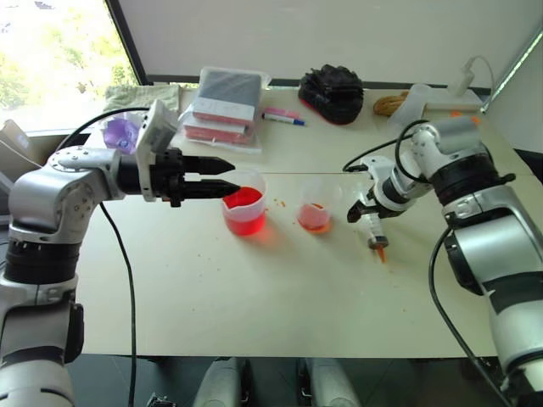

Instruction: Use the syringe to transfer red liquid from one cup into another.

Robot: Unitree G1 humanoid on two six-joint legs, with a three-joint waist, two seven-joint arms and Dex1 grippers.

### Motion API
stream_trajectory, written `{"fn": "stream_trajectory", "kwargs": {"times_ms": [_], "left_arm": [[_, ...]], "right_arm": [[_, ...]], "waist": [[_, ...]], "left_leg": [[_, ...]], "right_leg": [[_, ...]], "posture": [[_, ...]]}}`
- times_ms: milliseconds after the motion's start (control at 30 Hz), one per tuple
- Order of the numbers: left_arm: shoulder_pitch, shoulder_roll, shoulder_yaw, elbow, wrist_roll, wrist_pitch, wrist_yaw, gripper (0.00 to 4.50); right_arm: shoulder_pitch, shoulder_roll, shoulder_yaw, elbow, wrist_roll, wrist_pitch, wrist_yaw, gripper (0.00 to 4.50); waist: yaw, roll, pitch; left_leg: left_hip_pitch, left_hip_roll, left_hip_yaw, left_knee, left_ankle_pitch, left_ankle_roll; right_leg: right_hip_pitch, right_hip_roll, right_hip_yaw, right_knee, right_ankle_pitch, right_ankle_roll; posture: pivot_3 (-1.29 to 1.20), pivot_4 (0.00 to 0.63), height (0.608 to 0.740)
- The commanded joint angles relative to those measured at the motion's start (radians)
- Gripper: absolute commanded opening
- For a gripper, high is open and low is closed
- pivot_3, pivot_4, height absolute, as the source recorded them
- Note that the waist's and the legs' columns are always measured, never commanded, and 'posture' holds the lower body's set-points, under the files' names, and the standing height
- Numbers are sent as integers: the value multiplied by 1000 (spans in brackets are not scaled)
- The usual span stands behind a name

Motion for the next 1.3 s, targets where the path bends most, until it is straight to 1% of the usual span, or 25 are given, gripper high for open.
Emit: {"fn": "stream_trajectory", "kwargs": {"times_ms": [33, 100, 167, 200, 233, 267, 433, 500, 567, 633, 733, 767, 800, 833, 933, 967, 1000, 1100, 1167, 1300], "left_arm": [[-17, 18, 40, -24, -19, -2, 4, 2741], [-22, 18, 40, -21, -19, -2, 6, 2741], [-31, 15, 45, -15, -22, -1, 10, 2741], [-41, 12, 47, -8, -24, -1, 13, 2741], [-49, 9, 49, -2, -26, 0, 15, 2741], [-56, 7, 50, 4, -26, 0, 18, 2741], [-94, -4, 58, 41, -28, -6, 30, 2741], [-119, -5, 73, 68, -35, -2, 35, 2741], [-153, -5, 88, 106, -36, -5, 43, 2741], [-182, -3, 96, 143, -35, -7, 46, 2741], [-222, 8, 86, 201, 1, -42, 32, 2741], [-242, 6, 84, 226, 11, -56, 31, 2741], [-263, 3, 83, 250, 19, -67, 28, 2741], [-288, 2, 85, 273, 24, -76, 26, 2741], [-345, 3, 96, 331, 36, -91, 24, 2741], [-362, 8, 102, 347, 37, -92, 23, 2741], [-378, 15, 108, 365, 40, -97, 22, 2741], [-426, 36, 118, 416, 55, -103, 20, 2741], [-443, 55, 114, 434, 68, -107, 14, 2741], [-470, 98, 122, 454, 71, -93, 0, 2741]], "right_arm": [[-7, 5, -43, -12, -57, 6, 20, 4142], [-3, 9, -49, -18, -76, 6, 35, 3571], [2, 15, -58, -18, -93, 6, 43, 2581], [3, 18, -63, -17, -101, 6, 46, 1936], [5, 21, -69, -17, -109, 6, 48, 1535], [8, 22, -74, -19, -114, 6, 50, 1344], [22, 5, -131, -40, -122, 6, 33, 1343], [34, -21, -187, -124, -136, 6, 17, 1343], [42, -51, -254, -255, -175, -14, -9, 1343], [40, -60, -313, -346, -200, -37, -23, 1343], [73, -91, -314, -540, -256, -237, -8, 1343], [105, -80, -332, -611, -273, -356, -4, 1343], [135, -52, -371, -665, -273, -461, 1, 1343], [161, -30, -381, -715, -270, -552, 27, 1343], [225, 22, -358, -839, -284, -793, 127, 1343], [244, 42, -343, -869, -306, -887, 146, 1343], [255, 74, -334, -881, -314, -938, 150, 1343], [285, 203, -332, -916, -255, -1000, 194, 1343], [306, 271, -314, -931, -255, -1067, 218, 1343], [343, 387, -309, -932, -199, -1086, 260, 1343]], "waist": [[0, 0, 0], [0, 0, 0], [-1, 0, 0], [-2, 0, 0], [-2, 0, 0], [-2, 0, 0], [-2, 0, 0], [-2, 0, 0], [0, 1, 0], [1, 1, 0], [0, 1, 0], [-1, 1, 0], [-2, 0, 0], [-3, 0, 0], [-5, 0, 0], [-4, 0, 0], [-4, 0, 0], [-5, 0, 0], [-4, 0, 0], [1, 0, 0]], "left_leg": [[0, 0, 0, 0, 0, 0], [0, 0, 0, 0, 0, 0], [0, 0, 0, 0, 0, 0], [0, 0, 0, 0, 0, 0], [0, 0, 0, 0, 0, 0], [0, 0, 0, 0, 0, 0], [0, 0, 0, 0, 0, 0], [1, 0, 0, 0, 0, 0], [0, 0, 0, 0, 0, 0], [-1, 0, 0, 0, 0, 0], [-1, 0, 0, -1, 0, 0], [-1, 0, 0, -1, 0, 0], [0, 0, 0, -1, 0, 0], [0, 0, 0, -1, 0, 0], [0, 1, 0, -1, 1, -2], [0, 1, 0, -1, 1, -2], [0, 1, 0, -1, 1, -2], [0, 1, 0, -1, 2, -4], [0, 1, -1, -1, 4, -7], [0, 1, -1, -1, 4, -7]], "right_leg": [[0, 0, 0, 0, 0, 0], [0, 0, 0, 0, 0, 0], [0, 0, 0, 0, 0, 0], [0, 0, 0, 0, 0, 0], [0, 0, 0, 0, 0, 0], [0, 0, 0, 0, 0, 0], [0, 0, 0, 0, 0, 0], [0, 0, 0, 0, 0, 0], [0, 0, 0, 0, 0, 0], [-1, 0, 0, 0, 0, 0], [-1, 0, 0, 0, 0, 0], [-1, 1, 0, 0, 0, 0], [-1, 1, 0, 0, 0, 0], [-1, 2, 0, 0, 0, 0], [-2, 5, 1, 0, 0, 0], [-2, 5, 1, 0, 0, 0], [-2, 5, 1, 1, 0, 0], [-2, 6, 1, 1, 0, 0], [-2, 6, 1, 1, 0, 0], [-1, 6, 1, 1, 0, 0]], "posture": [[0, 150, 740], [0, 150, 740], [0, 150, 740], [0, 150, 740], [0, 150, 740], [0, 150, 740], [0, 150, 740], [0, 150, 740], [0, 150, 740], [0, 150, 740], [0, 150, 740], [0, 150, 740], [0, 150, 740], [0, 150, 740], [0, 150, 740], [0, 150, 740], [0, 150, 740], [0, 150, 740], [0, 150, 740], [0, 150, 740]]}}
